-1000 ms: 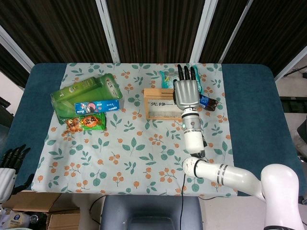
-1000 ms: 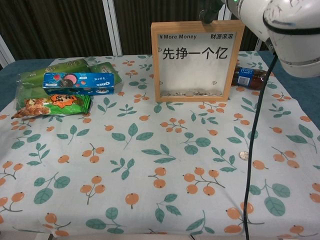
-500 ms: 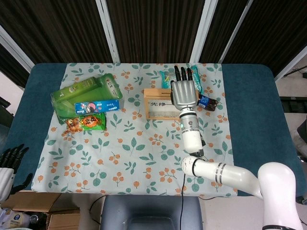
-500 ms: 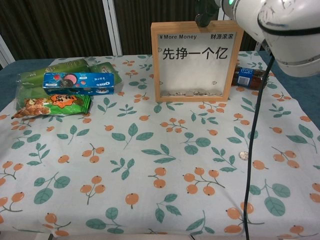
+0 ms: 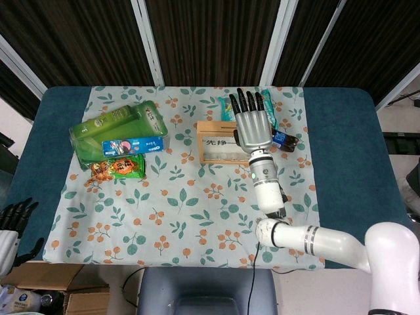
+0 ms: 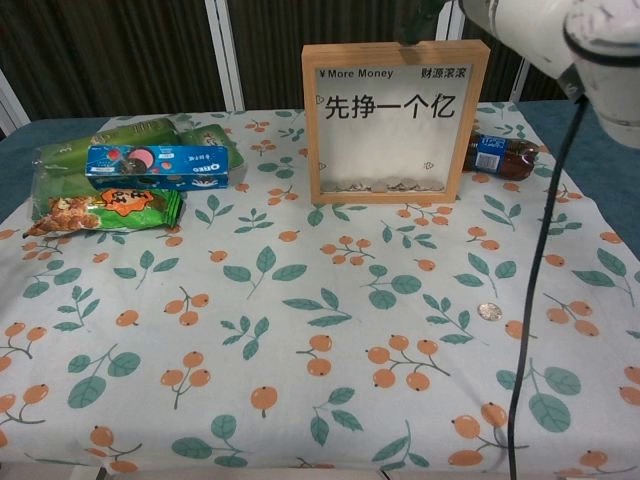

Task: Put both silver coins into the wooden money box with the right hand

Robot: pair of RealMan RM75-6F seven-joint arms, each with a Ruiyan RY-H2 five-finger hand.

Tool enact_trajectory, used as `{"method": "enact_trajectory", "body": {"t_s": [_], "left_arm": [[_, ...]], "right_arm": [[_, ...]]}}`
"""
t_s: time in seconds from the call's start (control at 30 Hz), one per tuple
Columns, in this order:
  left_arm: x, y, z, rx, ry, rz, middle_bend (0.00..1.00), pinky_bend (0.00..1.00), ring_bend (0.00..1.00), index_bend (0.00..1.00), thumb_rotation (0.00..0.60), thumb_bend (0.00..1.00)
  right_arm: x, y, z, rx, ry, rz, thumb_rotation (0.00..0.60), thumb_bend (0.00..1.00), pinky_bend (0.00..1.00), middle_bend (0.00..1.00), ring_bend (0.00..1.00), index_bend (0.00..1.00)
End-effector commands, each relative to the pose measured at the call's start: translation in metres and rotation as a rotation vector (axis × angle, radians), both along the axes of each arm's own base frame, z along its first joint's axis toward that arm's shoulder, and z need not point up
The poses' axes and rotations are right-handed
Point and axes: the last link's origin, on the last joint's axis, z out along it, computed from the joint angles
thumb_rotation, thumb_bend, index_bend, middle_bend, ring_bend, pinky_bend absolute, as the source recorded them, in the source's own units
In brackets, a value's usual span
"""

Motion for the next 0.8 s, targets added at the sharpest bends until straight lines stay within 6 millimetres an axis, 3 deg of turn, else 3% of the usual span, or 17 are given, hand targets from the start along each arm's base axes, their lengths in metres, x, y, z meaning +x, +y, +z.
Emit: {"method": "enact_trajectory", "body": {"t_s": [0.03, 0.2, 0.47, 0.6, 0.8], "left_arm": [[0.000, 0.000, 0.000, 0.001, 0.000, -0.003, 0.00, 0.03, 0.00, 0.00, 0.600, 0.37], [0.004, 0.002, -0.003, -0.002, 0.002, -0.012, 0.00, 0.03, 0.00, 0.00, 0.600, 0.37], [0.009, 0.003, -0.011, -0.018, 0.005, -0.028, 0.00, 0.03, 0.00, 0.00, 0.600, 0.37], [0.010, 0.002, -0.013, -0.023, 0.007, -0.034, 0.00, 0.03, 0.00, 0.00, 0.600, 0.37], [0.007, -0.002, -0.016, -0.032, 0.009, -0.027, 0.00, 0.03, 0.00, 0.00, 0.600, 0.37]], "right_arm": [[-0.027, 0.045, 0.023, -0.008, -0.070, 0.157, 0.600, 0.49, 0.00, 0.04, 0.00, 0.00], [-0.087, 0.110, 0.032, -0.014, -0.071, 0.273, 0.600, 0.46, 0.00, 0.03, 0.00, 0.00], [-0.179, 0.198, 0.001, 0.054, 0.015, 0.249, 0.600, 0.45, 0.00, 0.00, 0.00, 0.00], [-0.205, 0.221, -0.021, 0.103, 0.056, 0.221, 0.600, 0.43, 0.00, 0.00, 0.00, 0.00], [-0.223, 0.230, -0.050, 0.146, 0.064, 0.175, 0.600, 0.43, 0.00, 0.00, 0.00, 0.00]]}}
